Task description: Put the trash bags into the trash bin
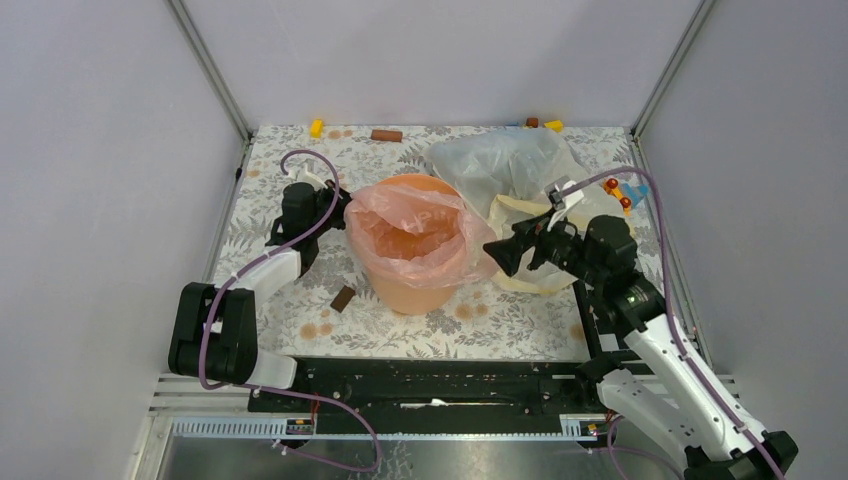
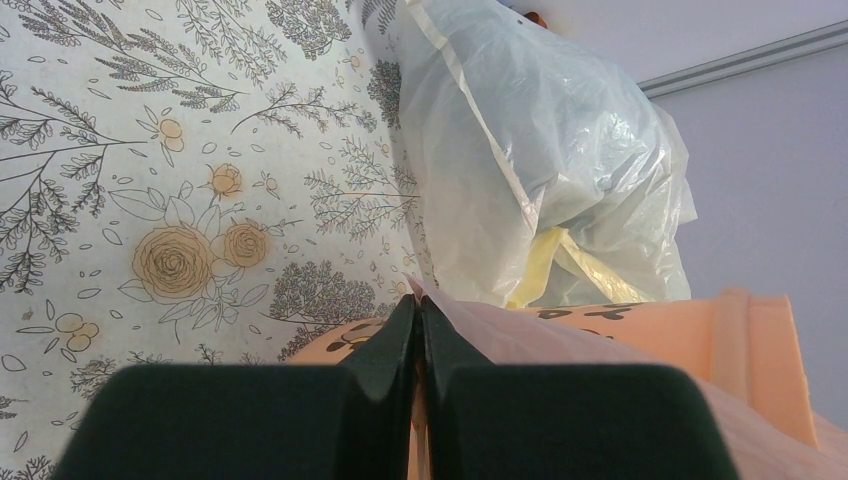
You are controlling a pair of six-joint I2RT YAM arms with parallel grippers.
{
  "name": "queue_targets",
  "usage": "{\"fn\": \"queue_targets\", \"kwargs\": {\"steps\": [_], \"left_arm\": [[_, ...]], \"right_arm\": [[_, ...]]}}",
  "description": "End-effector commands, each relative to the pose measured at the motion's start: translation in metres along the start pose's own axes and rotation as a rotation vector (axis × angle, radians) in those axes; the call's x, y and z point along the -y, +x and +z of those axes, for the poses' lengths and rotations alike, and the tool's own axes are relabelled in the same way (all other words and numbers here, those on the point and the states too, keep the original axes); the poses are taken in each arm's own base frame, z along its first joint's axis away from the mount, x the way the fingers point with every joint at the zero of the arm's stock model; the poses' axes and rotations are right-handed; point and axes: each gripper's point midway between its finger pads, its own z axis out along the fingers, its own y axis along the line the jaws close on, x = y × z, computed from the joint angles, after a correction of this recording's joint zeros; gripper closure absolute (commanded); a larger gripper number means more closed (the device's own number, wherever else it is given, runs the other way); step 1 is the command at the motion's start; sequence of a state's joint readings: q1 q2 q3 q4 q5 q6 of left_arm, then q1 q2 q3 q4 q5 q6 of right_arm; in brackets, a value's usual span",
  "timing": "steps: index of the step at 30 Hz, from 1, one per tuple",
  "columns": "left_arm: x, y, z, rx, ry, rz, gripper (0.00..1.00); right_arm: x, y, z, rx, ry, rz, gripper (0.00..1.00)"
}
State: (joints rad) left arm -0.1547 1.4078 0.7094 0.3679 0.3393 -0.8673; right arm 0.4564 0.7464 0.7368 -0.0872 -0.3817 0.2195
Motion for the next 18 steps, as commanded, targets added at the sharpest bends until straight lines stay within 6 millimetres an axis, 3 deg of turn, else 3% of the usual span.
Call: {"fn": "queue_targets", "kwargs": {"steps": [1,5,10,18], "left_arm": [[0.012,-0.011,-0.002,0.051,0.039,0.036,0.96],[0.012,-0.013,-0.003,0.058,0.035,0.036,0.95],[0.012,-0.014,-0.006,0.065,0.026,0.046,0.95],[0.016,-0.019,-0.007,0.075,0.023,0.058,0.95]], "right_arm": [[-0.016,-0.071,0.003,0.113,-0.026,-0.128,0.09],[-0.027,-0.101,0.025,0.099,-0.095,-0.166,0.25],[-0.043,-0.113,0.06,0.043,-0.231,-0.198,0.42],[-0.048,-0.1,0.105,-0.137,-0.316,-0.267,0.39]]}}
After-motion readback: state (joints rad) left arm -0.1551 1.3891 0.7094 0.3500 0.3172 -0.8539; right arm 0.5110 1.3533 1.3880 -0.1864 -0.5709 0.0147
